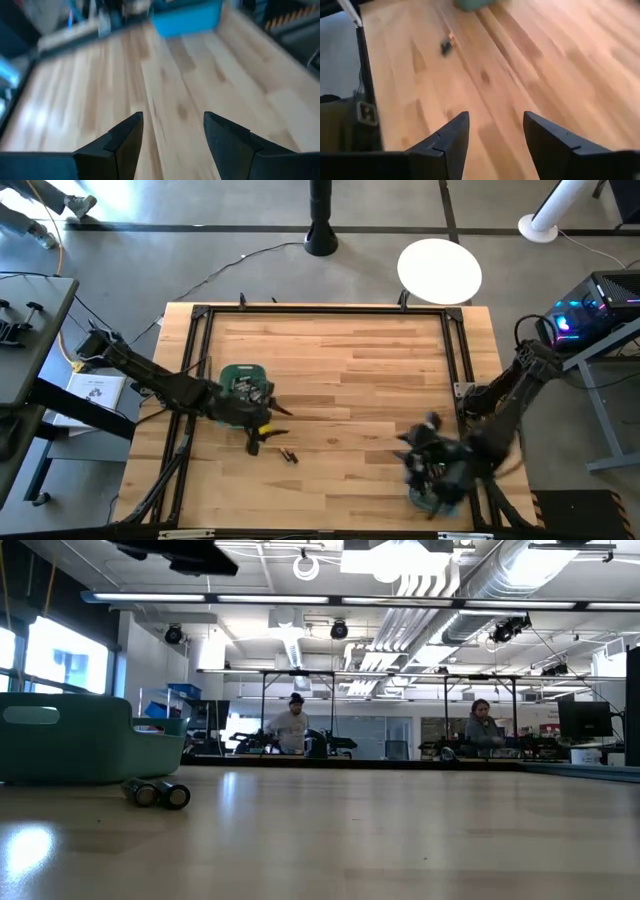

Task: Sort batteries
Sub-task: Put the black battery into the blue bin

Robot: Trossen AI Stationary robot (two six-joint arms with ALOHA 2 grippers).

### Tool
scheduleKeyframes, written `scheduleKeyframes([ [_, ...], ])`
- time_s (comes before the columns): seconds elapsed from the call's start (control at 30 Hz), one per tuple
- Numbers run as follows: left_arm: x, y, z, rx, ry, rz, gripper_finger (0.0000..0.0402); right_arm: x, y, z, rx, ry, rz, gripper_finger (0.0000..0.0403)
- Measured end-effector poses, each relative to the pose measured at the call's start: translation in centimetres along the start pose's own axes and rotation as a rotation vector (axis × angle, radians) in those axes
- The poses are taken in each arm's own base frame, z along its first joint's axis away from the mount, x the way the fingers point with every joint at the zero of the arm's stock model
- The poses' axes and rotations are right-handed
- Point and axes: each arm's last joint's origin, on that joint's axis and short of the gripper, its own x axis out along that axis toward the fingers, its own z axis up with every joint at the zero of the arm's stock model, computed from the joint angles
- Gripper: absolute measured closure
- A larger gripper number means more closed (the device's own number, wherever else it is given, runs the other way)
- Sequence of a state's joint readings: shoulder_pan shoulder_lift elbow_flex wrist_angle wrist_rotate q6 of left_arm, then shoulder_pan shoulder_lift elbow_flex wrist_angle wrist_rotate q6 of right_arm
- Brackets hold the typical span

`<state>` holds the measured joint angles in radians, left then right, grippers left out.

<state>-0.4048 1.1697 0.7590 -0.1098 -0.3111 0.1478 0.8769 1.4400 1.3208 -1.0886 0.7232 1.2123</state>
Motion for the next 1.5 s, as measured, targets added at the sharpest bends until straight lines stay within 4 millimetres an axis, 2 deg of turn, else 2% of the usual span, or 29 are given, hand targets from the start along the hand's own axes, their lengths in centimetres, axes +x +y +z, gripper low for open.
scheduleKeyframes([
  [0.13, 0.0, -1.3, 0.9, -0.066, 0.164, 0.023, 0.0202, 5.1, 0.5, 2.3, -0.14, -0.075, 0.076, 0.0222],
  [0.23, -0.7, -2.0, 2.0, -0.16, 0.235, 0.071, 0.0202, 9.4, 0.5, 3.9, -0.223, -0.143, 0.184, 0.0222],
  [0.43, -3.7, -2.8, 2.7, -0.36, 0.289, 0.364, 0.0202, 17.8, -0.1, 6.1, -0.255, -0.296, 0.323, 0.0222],
  [0.57, -4.8, -4.0, 2.3, -0.453, 0.245, 0.426, 0.0202, 22.9, 0.8, 5.4, -0.312, -0.264, 0.326, 0.0222],
  [0.77, -4.7, -6.1, 1.8, -0.551, 0.214, 0.42, 0.0202, 28.5, 3.2, 3.2, -0.315, -0.196, 0.264, 0.0222],
  [0.97, -3.5, -8.4, 1.0, -0.569, 0.234, 0.422, 0.0202, 31.6, 5.9, 1.5, -0.283, -0.177, 0.249, 0.0222],
  [1.13, -2.3, -10.2, 0.5, -0.564, 0.24, 0.402, 0.0202, 32.8, 7.6, 0.7, -0.271, -0.21, 0.187, 0.0222],
  [1.4, -0.2, -12.6, 0.3, -0.535, 0.21, 0.343, 0.0202, 33.2, 7.5, -0.3, -0.214, -0.184, 0.046, 0.0223],
  [1.5, 0.3, -13.5, 0.2, -0.532, 0.213, 0.308, 0.0202, 33.3, 7.3, -0.4, -0.202, -0.152, 0.041, 0.0243],
])
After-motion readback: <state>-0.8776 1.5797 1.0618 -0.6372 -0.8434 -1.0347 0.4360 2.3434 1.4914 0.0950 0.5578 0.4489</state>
